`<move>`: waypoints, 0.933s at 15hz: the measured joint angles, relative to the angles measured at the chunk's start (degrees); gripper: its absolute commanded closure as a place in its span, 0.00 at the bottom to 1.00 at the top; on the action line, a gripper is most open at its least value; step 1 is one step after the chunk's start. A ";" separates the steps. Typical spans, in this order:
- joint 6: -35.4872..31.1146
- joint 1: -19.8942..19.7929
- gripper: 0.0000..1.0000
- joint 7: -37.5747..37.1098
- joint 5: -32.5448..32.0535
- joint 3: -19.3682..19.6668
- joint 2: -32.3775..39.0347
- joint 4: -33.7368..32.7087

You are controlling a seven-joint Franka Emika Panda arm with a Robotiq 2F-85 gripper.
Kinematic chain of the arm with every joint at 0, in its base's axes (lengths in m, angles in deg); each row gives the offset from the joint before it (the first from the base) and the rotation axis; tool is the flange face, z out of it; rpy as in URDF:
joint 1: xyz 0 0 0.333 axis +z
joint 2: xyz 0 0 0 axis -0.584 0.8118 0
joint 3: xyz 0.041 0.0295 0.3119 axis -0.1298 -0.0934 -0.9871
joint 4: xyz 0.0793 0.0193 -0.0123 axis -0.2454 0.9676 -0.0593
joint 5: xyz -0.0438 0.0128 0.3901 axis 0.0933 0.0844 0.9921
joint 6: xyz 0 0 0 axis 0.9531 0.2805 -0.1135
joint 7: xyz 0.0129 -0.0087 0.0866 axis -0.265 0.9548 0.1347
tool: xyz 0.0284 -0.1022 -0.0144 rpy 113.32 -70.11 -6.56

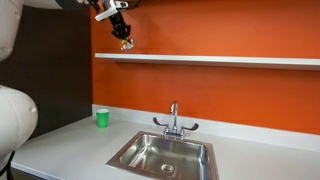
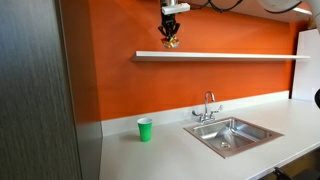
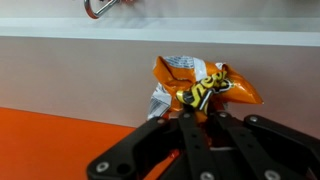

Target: Put the snack packet onto the shelf

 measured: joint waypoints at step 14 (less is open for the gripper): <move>3.07 -1.27 0.18 1.98 0.11 2.41 9.31 -11.03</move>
